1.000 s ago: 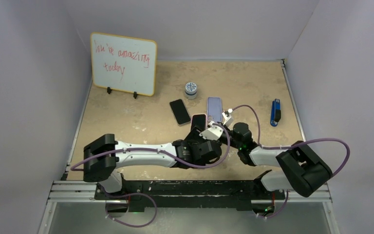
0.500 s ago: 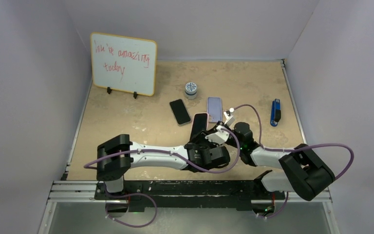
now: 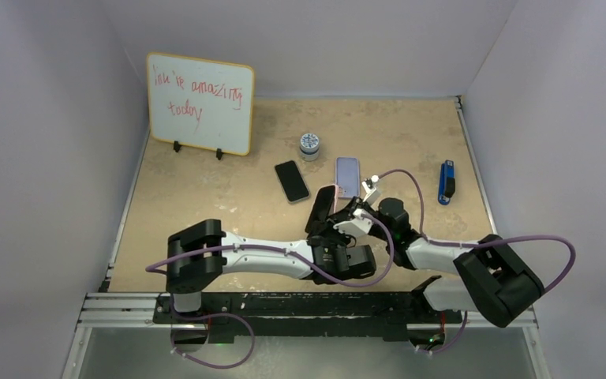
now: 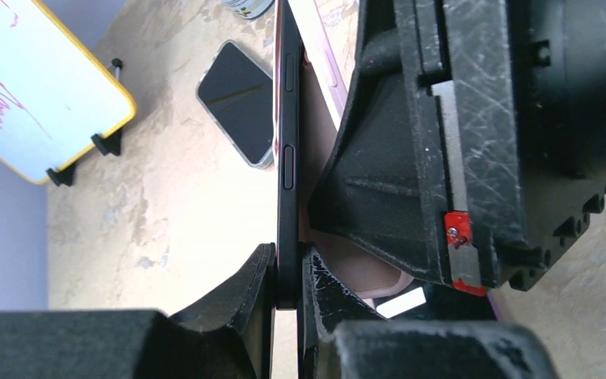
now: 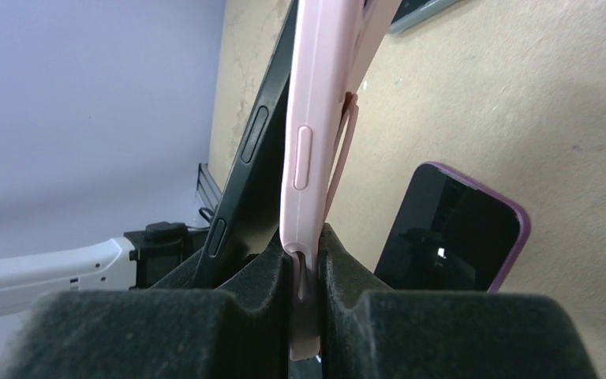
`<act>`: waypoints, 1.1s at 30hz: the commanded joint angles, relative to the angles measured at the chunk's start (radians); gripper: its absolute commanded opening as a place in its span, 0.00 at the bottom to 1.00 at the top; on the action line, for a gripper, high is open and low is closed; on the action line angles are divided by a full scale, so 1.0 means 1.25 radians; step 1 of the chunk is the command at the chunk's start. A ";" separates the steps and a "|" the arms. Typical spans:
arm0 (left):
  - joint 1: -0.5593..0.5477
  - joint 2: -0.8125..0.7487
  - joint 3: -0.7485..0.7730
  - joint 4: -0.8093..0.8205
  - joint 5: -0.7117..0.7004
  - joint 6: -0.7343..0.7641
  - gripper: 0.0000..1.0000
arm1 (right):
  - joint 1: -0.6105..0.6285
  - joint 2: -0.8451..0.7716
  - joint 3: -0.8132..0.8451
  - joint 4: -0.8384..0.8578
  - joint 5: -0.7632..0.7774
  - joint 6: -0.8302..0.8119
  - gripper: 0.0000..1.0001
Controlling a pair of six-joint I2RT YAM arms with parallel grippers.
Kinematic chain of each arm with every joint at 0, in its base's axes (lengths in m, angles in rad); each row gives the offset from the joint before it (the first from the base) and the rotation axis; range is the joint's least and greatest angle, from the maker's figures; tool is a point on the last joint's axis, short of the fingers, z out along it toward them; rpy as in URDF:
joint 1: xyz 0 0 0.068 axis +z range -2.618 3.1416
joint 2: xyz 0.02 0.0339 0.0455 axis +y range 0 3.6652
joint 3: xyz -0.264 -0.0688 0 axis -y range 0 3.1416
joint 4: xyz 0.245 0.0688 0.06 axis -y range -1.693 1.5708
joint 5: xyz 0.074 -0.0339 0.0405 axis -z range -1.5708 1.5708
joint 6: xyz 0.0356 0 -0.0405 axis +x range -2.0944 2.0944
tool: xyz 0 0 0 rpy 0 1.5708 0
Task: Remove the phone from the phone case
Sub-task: Remove the phone case from the phone.
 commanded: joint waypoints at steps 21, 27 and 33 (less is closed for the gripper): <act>-0.140 -0.196 -0.034 -0.328 0.060 -0.308 0.00 | -0.015 -0.121 0.068 -0.222 0.220 -0.126 0.00; -0.139 -0.225 -0.104 -0.345 0.092 -0.355 0.00 | -0.023 -0.177 0.083 -0.312 0.269 -0.174 0.00; -0.134 -0.174 -0.128 -0.444 0.095 -0.443 0.00 | -0.037 -0.248 0.082 -0.392 0.316 -0.208 0.00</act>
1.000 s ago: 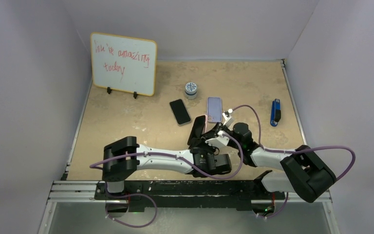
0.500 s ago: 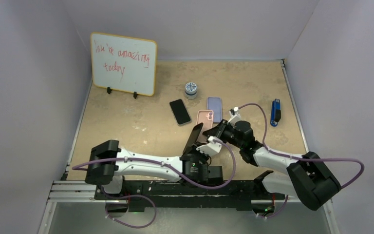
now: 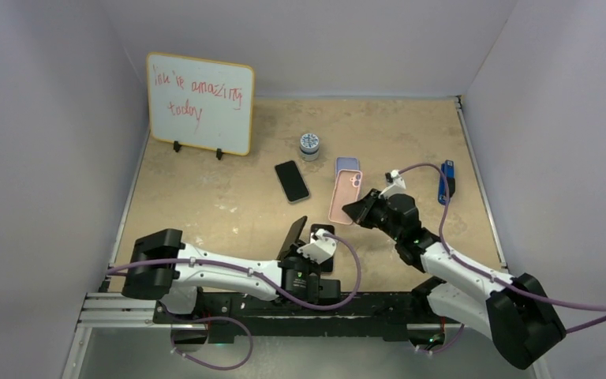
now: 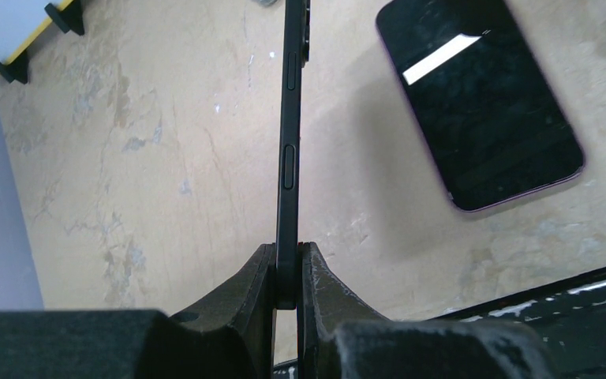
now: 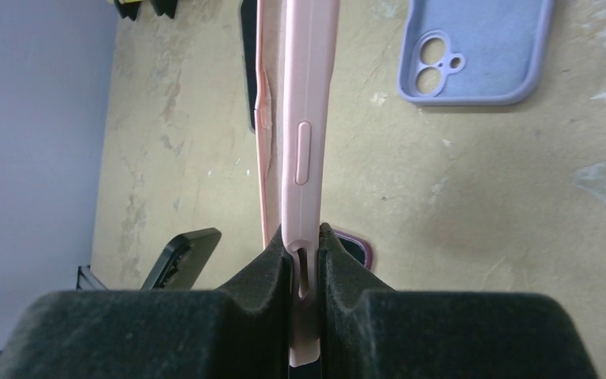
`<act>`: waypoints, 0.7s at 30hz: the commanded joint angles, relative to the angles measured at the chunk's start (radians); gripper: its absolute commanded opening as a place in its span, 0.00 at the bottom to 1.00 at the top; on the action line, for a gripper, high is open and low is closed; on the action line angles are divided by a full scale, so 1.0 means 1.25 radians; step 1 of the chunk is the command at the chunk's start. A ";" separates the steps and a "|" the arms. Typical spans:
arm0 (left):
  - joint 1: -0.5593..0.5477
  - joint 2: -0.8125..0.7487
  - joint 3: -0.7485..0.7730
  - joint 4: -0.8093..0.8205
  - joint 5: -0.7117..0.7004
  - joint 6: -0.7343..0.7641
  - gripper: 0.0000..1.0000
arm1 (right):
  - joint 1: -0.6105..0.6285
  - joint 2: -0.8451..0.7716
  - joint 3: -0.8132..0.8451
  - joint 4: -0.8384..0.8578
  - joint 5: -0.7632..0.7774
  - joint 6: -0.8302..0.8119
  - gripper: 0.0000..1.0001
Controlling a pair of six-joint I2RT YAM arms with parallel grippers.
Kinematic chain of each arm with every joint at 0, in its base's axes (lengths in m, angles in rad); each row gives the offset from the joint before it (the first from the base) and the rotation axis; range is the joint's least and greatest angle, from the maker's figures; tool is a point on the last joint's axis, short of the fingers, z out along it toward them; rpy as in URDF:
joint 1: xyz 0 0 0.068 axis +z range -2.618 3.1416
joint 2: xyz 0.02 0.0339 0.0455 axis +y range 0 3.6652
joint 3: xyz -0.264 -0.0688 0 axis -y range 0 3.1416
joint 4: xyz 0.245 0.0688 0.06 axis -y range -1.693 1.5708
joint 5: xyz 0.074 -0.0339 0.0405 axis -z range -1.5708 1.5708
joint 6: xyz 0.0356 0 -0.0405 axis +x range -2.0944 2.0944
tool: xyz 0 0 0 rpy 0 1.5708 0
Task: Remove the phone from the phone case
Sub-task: Place the phone at the center of the board.
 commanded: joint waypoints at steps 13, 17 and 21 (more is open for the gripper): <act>0.054 0.072 -0.073 0.132 0.077 0.062 0.11 | -0.073 -0.119 0.030 -0.145 0.076 -0.083 0.00; 0.054 0.097 -0.065 0.170 0.117 0.094 0.23 | -0.083 -0.122 0.030 -0.148 0.071 -0.087 0.00; 0.054 0.117 -0.059 0.185 0.155 0.094 0.39 | -0.092 -0.114 0.031 -0.143 0.062 -0.090 0.00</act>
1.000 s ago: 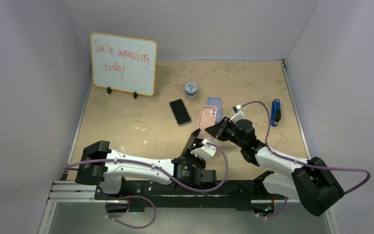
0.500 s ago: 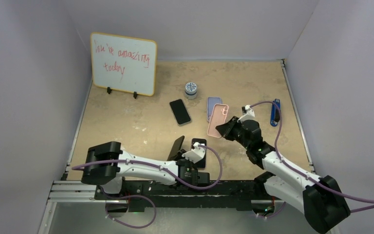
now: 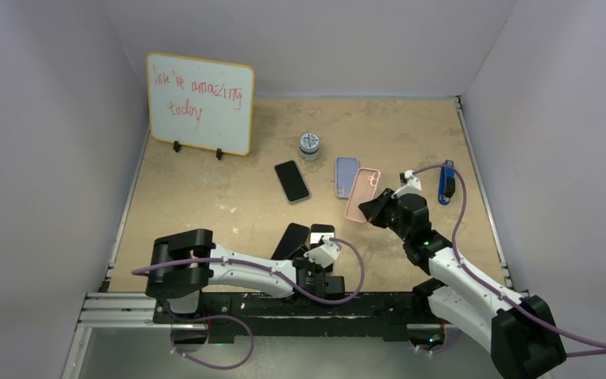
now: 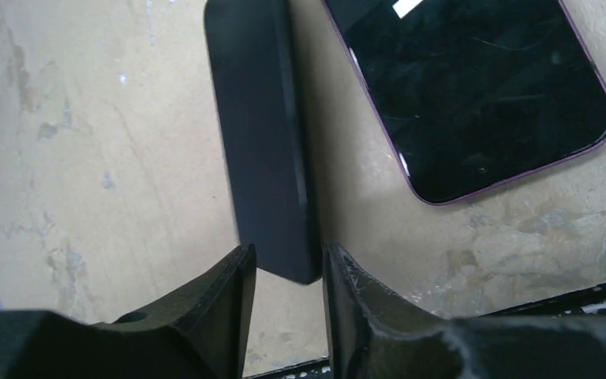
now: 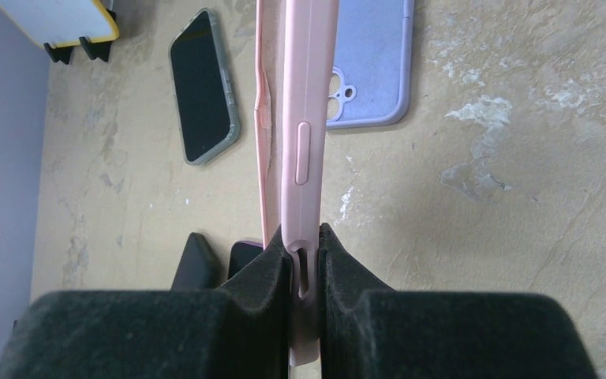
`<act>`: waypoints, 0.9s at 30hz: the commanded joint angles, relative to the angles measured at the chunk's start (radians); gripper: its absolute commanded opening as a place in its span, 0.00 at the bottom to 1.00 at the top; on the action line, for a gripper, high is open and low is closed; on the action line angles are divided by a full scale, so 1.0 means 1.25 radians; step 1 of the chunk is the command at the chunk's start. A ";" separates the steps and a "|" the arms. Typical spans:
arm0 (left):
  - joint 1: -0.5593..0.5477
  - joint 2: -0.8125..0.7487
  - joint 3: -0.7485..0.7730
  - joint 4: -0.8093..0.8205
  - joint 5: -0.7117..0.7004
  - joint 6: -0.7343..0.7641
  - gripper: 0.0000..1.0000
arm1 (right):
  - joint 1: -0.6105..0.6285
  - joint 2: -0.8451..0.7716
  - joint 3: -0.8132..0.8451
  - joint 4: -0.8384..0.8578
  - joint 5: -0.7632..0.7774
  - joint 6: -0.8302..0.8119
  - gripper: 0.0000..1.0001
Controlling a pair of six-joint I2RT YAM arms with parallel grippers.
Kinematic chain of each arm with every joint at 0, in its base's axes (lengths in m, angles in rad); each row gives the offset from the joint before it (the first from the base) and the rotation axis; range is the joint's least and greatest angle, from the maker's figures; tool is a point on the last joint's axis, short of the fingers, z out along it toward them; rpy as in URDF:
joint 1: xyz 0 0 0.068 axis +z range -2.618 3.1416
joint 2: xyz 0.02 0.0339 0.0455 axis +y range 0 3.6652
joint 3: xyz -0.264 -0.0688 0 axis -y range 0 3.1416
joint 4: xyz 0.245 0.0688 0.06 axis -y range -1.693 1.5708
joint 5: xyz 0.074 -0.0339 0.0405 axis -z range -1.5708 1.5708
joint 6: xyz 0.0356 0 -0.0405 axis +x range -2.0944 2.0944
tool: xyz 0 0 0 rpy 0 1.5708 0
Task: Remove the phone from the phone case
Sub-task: Place the phone at the center of the board, then place the phone case at the center of the board.
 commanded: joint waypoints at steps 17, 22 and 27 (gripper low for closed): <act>0.091 -0.150 -0.060 0.225 0.145 0.113 0.67 | -0.198 0.199 0.177 -0.081 -0.146 -0.196 0.00; 0.182 -0.347 -0.192 0.339 0.249 0.145 0.78 | -0.311 0.322 0.244 -0.084 -0.265 -0.231 0.01; 0.328 -0.513 -0.326 0.407 0.367 0.146 0.81 | -0.360 0.461 0.329 -0.084 -0.344 -0.252 0.05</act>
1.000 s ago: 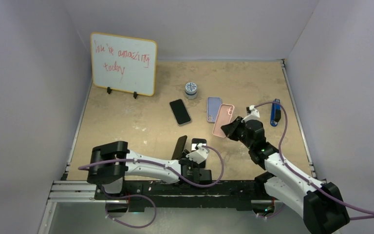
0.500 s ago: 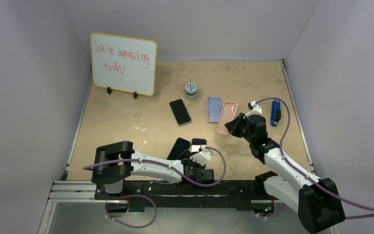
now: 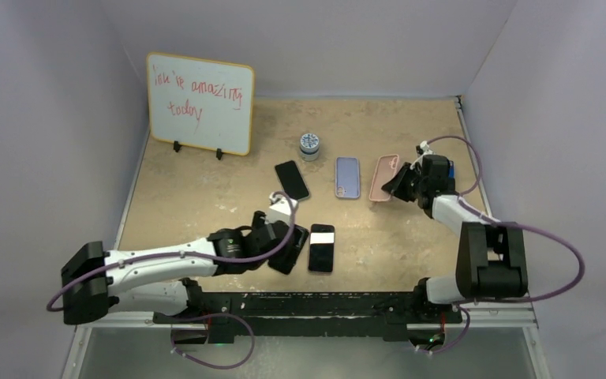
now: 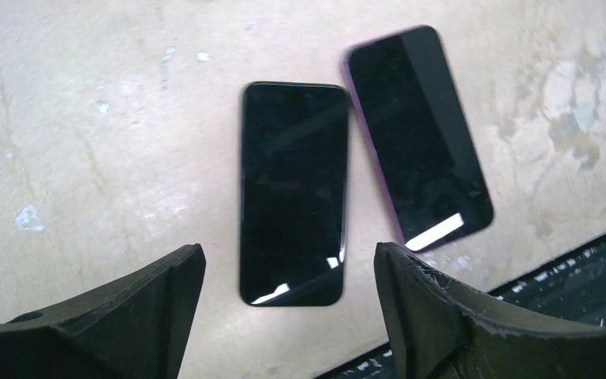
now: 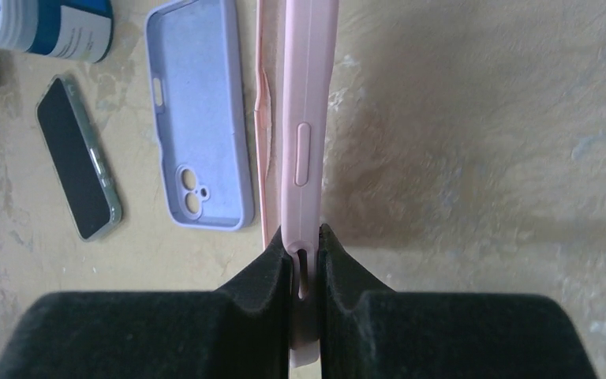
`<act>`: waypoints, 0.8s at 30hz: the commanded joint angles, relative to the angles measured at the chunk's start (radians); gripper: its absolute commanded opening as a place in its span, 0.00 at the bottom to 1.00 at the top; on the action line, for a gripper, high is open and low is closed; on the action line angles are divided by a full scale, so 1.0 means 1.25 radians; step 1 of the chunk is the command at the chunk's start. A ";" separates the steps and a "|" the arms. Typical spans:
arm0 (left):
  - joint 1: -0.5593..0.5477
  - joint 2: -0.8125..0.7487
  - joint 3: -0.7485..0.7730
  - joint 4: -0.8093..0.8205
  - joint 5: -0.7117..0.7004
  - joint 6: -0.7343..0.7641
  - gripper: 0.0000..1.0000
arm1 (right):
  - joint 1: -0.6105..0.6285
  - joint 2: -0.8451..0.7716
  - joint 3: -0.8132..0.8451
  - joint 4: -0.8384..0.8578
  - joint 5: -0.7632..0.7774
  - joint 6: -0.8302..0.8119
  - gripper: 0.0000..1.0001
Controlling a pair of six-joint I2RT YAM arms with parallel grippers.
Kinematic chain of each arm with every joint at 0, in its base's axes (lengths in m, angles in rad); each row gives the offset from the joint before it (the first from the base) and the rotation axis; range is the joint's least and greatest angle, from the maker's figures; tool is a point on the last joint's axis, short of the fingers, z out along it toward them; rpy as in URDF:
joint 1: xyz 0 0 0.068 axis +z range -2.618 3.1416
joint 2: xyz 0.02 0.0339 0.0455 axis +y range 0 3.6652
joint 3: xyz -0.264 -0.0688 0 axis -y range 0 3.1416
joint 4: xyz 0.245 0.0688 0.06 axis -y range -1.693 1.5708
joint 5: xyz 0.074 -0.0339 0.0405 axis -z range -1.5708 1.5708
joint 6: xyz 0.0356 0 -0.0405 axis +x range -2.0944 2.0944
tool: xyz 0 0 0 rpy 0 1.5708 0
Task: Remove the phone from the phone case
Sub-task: Place the phone case at the center of the board.
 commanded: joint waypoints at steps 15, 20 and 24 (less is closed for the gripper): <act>0.344 -0.198 -0.279 0.234 0.376 0.007 0.84 | -0.026 0.346 0.283 -0.082 -0.216 -0.130 0.29; 0.360 -0.174 -0.290 0.265 0.413 0.002 0.84 | -0.026 0.365 0.284 -0.084 -0.229 -0.131 0.38; 0.360 -0.156 -0.295 0.288 0.450 -0.007 0.84 | -0.026 0.353 0.282 -0.104 -0.184 -0.135 0.50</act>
